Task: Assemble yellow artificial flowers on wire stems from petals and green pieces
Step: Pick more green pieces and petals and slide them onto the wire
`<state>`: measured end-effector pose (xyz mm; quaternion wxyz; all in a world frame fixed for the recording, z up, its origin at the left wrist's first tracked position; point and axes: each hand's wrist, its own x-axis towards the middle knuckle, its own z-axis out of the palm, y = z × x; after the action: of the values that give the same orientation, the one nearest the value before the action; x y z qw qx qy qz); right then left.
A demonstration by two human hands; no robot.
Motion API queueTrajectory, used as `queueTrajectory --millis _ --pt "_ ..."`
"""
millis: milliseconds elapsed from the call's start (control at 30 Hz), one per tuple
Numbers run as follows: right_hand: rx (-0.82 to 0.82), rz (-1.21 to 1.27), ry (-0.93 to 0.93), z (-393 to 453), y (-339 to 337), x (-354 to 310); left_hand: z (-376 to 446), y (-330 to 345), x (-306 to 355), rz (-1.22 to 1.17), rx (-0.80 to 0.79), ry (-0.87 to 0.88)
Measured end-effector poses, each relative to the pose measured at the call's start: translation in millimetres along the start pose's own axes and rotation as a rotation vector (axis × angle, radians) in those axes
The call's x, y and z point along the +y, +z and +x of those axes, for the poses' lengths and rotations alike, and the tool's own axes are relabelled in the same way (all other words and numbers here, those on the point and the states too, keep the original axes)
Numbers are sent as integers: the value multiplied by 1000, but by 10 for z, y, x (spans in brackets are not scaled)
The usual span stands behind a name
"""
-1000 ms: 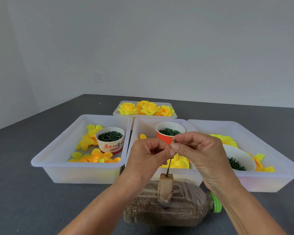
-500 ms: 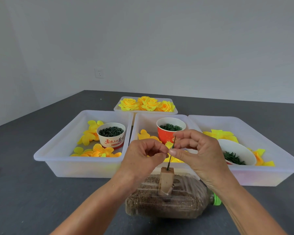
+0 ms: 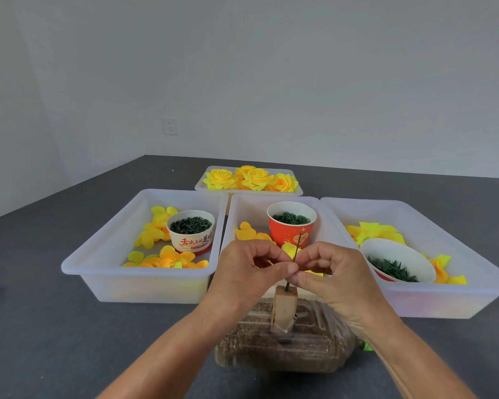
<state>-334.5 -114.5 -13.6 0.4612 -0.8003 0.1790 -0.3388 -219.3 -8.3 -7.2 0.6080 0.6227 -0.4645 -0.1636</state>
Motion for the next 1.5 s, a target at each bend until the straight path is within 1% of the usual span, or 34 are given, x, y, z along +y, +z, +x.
queueTrajectory --millis 100,200,367,467,567,1033,1300,1500 --pt "-21 49 18 -3 -3 25 1 -1 -3 53 5 5" --pt "-15 65 -2 -22 16 26 1 -1 3 112 18 0" --pt "-12 13 -38 -14 36 40 0 21 29 257 60 26" --pt "-8 -25 -45 -14 40 42 -8 39 59 379 94 83" --pt "7 -70 -50 -8 41 48 -12 53 90 427 107 115" --pt "1 -83 -62 -11 41 80 -4 63 91 414 86 91" --pt "1 -62 -73 -23 33 81 1 35 43 308 56 23" --pt "0 -27 -72 -25 28 73 -2 61 35 313 65 47"
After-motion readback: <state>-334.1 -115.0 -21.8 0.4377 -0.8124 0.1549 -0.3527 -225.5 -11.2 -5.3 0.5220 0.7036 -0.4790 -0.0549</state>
